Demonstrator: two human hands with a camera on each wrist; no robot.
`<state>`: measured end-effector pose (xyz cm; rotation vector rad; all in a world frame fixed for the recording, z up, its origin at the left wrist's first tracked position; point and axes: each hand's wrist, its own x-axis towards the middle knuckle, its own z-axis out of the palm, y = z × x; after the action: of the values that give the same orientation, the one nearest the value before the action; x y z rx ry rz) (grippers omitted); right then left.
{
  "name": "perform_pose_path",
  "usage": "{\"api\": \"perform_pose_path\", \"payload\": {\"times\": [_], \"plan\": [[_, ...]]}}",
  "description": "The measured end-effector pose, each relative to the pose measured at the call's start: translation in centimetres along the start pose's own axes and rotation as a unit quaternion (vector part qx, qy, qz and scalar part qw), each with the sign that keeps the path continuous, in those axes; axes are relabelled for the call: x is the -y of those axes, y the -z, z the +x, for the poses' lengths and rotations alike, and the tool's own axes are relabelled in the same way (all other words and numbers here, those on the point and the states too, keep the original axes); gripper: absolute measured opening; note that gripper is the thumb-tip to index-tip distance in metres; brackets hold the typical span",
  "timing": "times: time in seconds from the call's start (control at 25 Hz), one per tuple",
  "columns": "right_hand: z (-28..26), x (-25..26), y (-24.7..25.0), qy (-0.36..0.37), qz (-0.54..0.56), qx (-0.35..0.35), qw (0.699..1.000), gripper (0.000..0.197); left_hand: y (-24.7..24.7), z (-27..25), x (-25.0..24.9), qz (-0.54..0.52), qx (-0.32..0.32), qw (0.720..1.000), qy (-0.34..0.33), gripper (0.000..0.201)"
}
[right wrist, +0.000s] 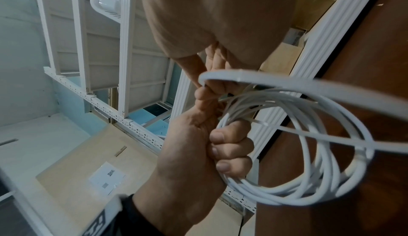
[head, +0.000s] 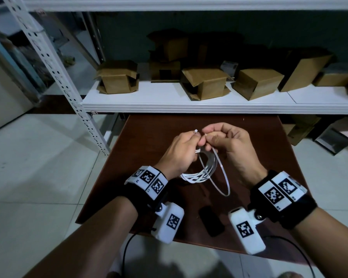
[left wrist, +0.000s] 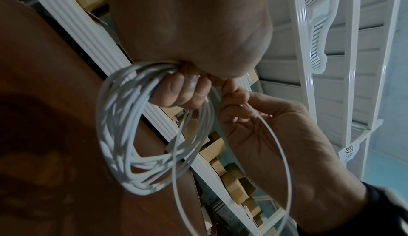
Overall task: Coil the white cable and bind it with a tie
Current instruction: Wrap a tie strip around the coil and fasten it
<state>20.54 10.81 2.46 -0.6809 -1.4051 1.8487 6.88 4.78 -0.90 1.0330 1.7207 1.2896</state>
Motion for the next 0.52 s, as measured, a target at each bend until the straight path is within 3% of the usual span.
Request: {"api": "perform_pose_path", "payload": {"times": [0.24,0.52], "plan": [[-0.12,0.63,-0.09,-0.001,-0.007,0.005,1.0,0.016,0.4,0.0,-0.29,-0.017,-0.006,1.0,0.0,0.043],[-0.13,0.41,0.25,-0.03,-0.036,-0.039,0.998,0.016,0.08,0.16,0.15,0.006,0.016,0.999,-0.037,0.042]]}}
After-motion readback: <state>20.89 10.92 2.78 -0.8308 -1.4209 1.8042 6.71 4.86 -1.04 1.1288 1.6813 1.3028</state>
